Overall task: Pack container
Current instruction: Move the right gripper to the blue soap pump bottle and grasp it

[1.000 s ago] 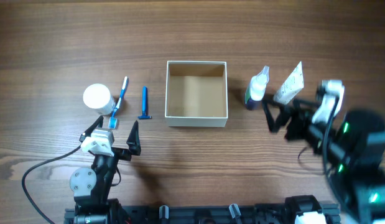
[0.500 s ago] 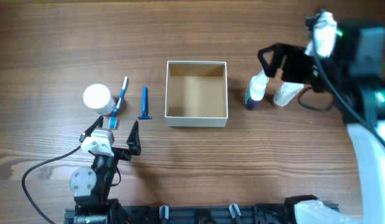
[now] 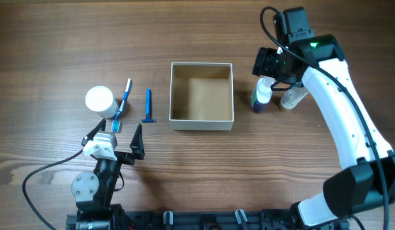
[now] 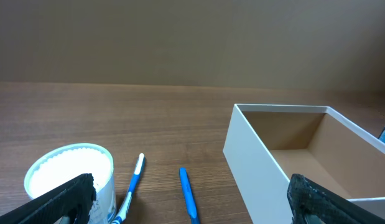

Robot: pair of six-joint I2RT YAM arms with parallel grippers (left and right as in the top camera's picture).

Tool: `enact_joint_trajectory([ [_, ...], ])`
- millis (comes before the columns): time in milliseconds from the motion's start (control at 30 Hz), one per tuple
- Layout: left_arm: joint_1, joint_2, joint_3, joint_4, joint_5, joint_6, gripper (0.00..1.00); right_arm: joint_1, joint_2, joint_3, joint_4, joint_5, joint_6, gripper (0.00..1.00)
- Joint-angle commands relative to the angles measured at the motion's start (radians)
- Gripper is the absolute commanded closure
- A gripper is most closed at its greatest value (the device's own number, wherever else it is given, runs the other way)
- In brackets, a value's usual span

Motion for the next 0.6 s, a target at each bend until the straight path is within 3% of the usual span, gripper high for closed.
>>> enact_joint_trajectory([
  [0, -0.003, 0.0, -0.006, 0.0, 0.008, -0.01, 0.0, 0.004, 0.035, 0.012, -0.013, 0.042, 0.068, 0.17],
  [300, -0.003, 0.0, -0.006, 0.0, 0.008, -0.009, 0.0, 0.027, 0.08, -0.005, -0.019, 0.039, 0.092, 0.25],
  [433, -0.003, 0.0, -0.006, 0.0, 0.008, -0.01, 0.0, 0.029, 0.086, -0.005, -0.008, 0.043, 0.107, 0.43],
  [567, -0.003, 0.0, -0.006, 0.0, 0.008, -0.01, 0.0, 0.029, 0.086, -0.005, -0.039, 0.043, 0.132, 0.44],
])
